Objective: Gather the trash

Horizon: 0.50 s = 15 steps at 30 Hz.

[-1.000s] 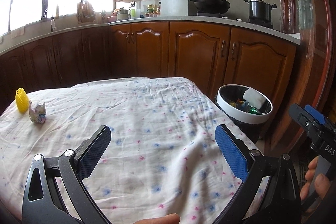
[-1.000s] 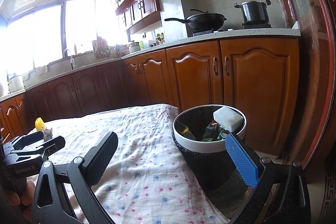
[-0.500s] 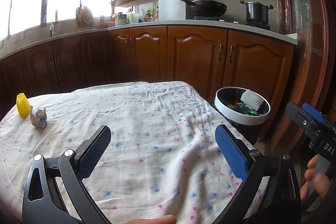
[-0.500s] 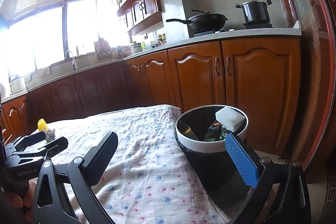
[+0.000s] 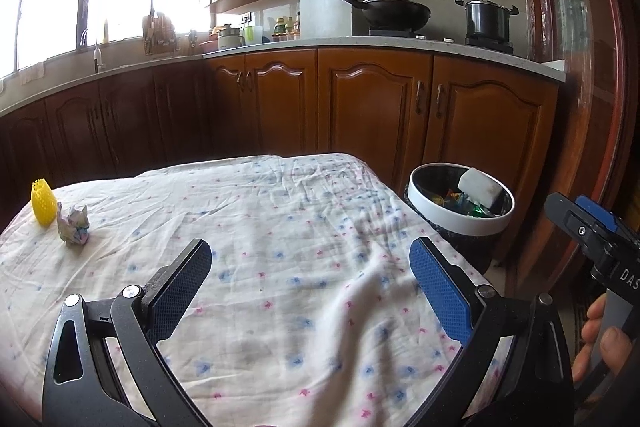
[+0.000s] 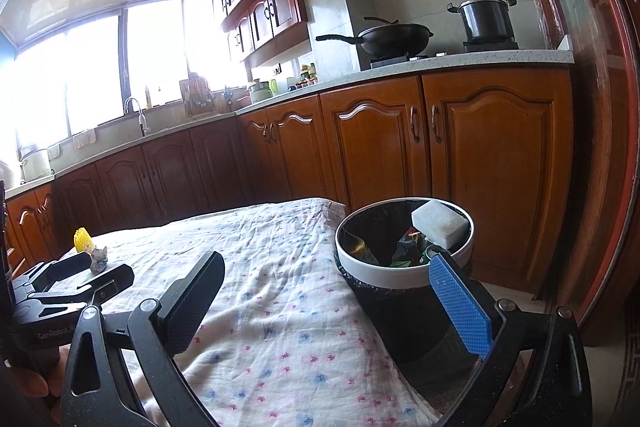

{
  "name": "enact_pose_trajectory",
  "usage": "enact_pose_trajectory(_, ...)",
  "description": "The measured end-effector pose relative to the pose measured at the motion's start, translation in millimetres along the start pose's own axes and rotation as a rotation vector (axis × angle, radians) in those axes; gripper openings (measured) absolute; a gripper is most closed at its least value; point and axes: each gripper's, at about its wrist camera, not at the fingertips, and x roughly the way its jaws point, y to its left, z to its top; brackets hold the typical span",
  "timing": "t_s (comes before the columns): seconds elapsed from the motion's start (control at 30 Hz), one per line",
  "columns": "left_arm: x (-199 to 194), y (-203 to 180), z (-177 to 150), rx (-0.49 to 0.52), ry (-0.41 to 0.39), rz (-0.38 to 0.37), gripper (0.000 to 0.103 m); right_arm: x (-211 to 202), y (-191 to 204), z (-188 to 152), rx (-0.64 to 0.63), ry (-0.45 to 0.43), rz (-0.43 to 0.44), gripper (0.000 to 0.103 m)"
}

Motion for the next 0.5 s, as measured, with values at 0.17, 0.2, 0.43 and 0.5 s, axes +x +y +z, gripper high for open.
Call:
enact_pose_trajectory(0.17,0.8,-1.4,-0.2,0.004,0.004,0.002,0.101,0.3,-0.1,0.3,0.002,0.001,0.0,0.103)
enact_pose_trajectory(0.2,0.8,-1.4,-0.2,0.004,0.004,0.001,0.101,0.0,0.1,0.2,0.002,0.001,0.0,0.103)
enact_pose_trajectory(0.43,0.7,-2.1,-0.7,0.005,0.004,-0.002,0.101,0.2,-0.4,0.4,0.001,0.001,0.0,0.103)
enact_pose_trajectory(0.5,1.0,-2.1,-1.1,0.005,0.004,0.0,0.102,0.1,-0.2,0.0,0.002,0.003,0.001,0.103)
